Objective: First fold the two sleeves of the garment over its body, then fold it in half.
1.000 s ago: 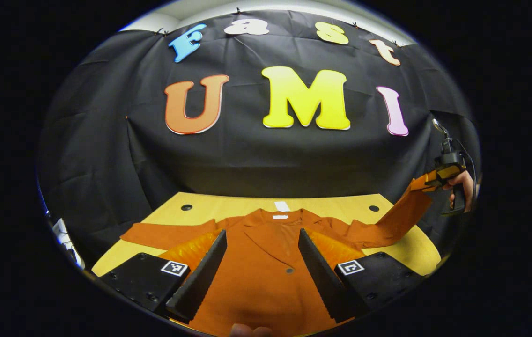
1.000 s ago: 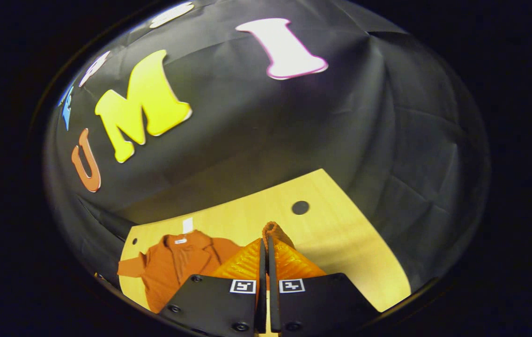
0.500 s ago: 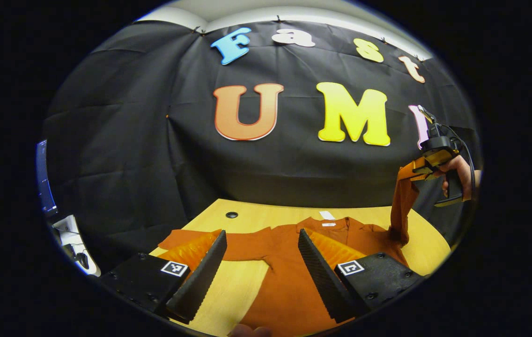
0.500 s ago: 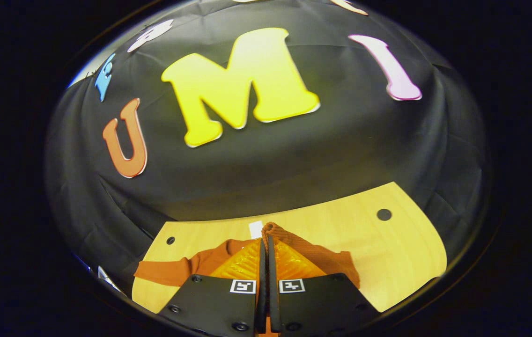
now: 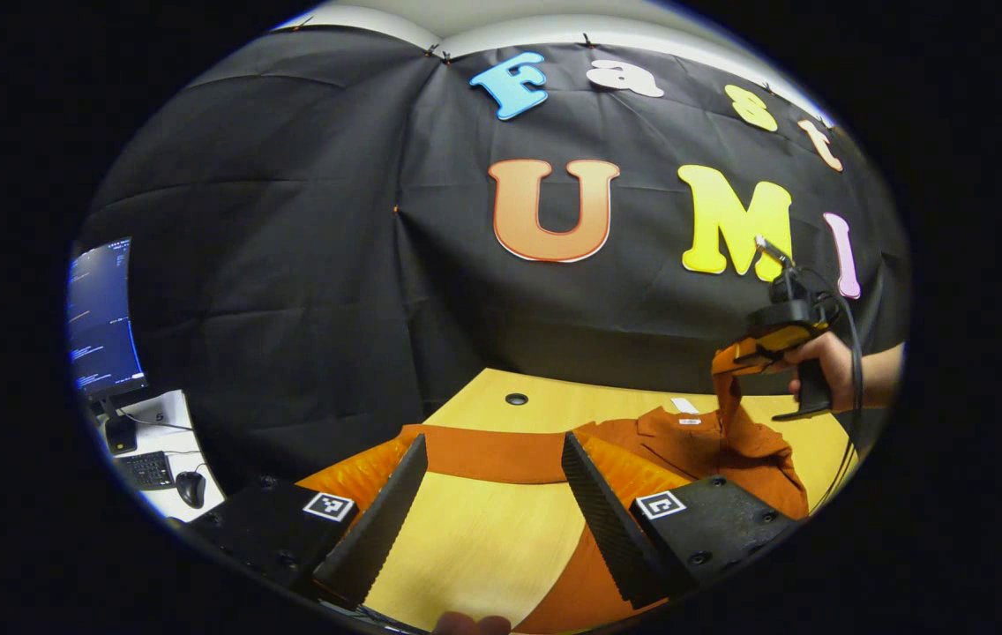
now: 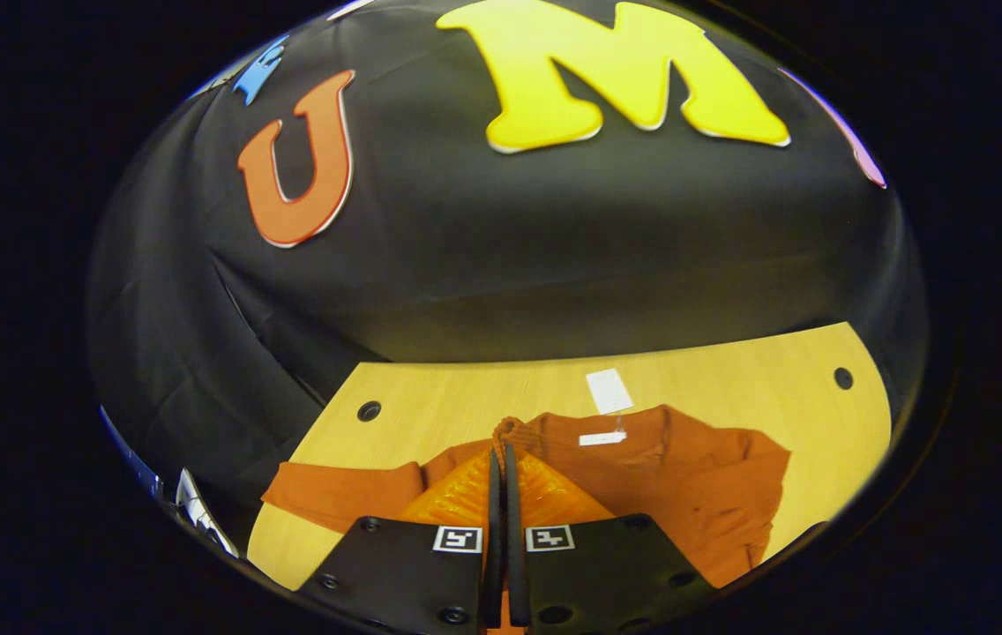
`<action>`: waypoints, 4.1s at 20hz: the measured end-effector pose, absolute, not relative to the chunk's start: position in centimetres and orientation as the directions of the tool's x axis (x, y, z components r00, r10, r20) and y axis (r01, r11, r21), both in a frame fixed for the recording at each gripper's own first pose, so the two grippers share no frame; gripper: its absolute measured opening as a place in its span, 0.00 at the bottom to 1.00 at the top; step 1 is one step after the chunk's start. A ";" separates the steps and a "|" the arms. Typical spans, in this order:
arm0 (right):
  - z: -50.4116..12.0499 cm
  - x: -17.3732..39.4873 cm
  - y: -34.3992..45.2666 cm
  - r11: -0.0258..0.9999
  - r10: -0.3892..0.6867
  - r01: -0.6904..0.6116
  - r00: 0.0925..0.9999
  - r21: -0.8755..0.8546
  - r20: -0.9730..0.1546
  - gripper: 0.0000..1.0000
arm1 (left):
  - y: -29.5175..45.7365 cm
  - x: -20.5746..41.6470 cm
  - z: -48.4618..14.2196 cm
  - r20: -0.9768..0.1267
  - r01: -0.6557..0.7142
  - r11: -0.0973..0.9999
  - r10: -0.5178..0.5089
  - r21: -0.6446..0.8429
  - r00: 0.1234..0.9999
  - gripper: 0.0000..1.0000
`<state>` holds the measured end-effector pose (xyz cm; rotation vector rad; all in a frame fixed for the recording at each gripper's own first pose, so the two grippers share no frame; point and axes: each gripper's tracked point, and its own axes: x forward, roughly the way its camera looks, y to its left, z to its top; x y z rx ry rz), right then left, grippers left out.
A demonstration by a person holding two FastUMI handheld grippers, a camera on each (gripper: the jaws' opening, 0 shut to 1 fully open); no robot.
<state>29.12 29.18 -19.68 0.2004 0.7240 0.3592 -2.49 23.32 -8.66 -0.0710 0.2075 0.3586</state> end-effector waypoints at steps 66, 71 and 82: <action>-11.4 7.4 9.2 0.891 0.392 -0.150 0.732 0.429 -0.557 0.60 | 33.6 21.8 -17.4 -0.478 -0.162 0.892 -0.067 -0.422 0.876 0.03; -10.1 6.4 4.8 0.885 0.390 -0.157 0.765 0.439 -0.513 0.66 | 21.3 23.8 -12.4 -0.434 0.006 0.933 -0.174 -0.361 0.884 0.03; -8.1 0.3 -7.9 0.935 0.262 -0.100 0.842 0.341 -0.471 0.66 | -2.5 28.1 -10.1 -0.451 0.242 0.916 -0.371 -0.319 0.812 0.03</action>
